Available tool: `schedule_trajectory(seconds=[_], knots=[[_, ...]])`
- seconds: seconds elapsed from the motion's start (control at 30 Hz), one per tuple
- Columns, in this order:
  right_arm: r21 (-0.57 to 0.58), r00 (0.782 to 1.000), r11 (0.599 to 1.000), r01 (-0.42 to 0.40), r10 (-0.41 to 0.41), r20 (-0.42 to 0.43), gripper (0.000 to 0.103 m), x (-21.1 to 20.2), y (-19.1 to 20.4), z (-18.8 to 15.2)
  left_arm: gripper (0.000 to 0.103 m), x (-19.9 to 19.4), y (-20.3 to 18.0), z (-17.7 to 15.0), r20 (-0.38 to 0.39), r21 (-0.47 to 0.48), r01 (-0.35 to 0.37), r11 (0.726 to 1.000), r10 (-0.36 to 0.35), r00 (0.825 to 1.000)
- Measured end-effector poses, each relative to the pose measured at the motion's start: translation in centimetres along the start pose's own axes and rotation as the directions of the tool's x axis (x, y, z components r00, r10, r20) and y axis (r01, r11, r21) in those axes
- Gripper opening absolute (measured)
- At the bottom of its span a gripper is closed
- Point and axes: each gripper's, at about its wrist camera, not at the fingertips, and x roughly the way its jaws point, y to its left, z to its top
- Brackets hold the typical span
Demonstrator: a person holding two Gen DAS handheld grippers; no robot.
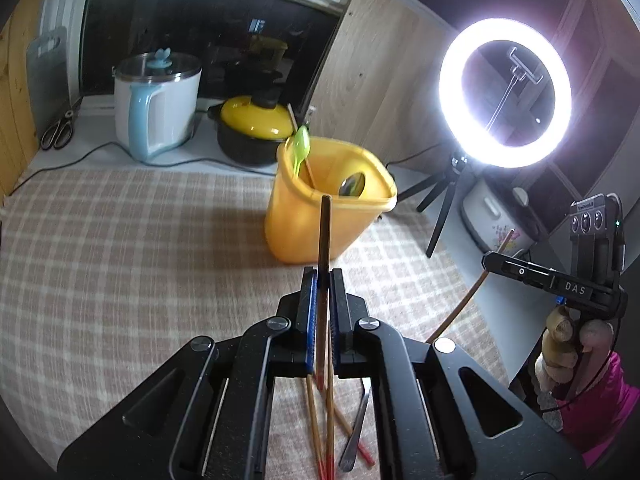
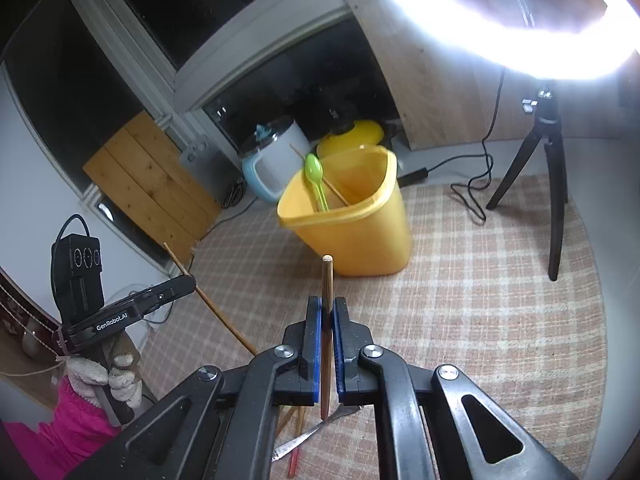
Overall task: Organize utensils
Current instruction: 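Lift both chopsticks up and carry them over the yellow bin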
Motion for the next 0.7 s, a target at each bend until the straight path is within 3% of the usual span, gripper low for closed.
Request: schedule_trajectory(seconds=[0.3, 0.7], knots=[[-0.024, 0.993, 0.999, 0.044, -0.041, 0.107, 0.003, -2.7, 0.9, 1.6, 0.003, -1.3, -0.6, 3.8, 0.102, 0.017, 0.022, 1.000, -0.023, 0.995], [-0.058, 0.972, 0.994, 0.092, -0.077, 0.220, 0.003, -4.3, 2.6, 5.5, 0.003, -2.1, -0.8, 10.6, 0.237, 0.063, 0.018, 0.998, -0.032, 0.971]])
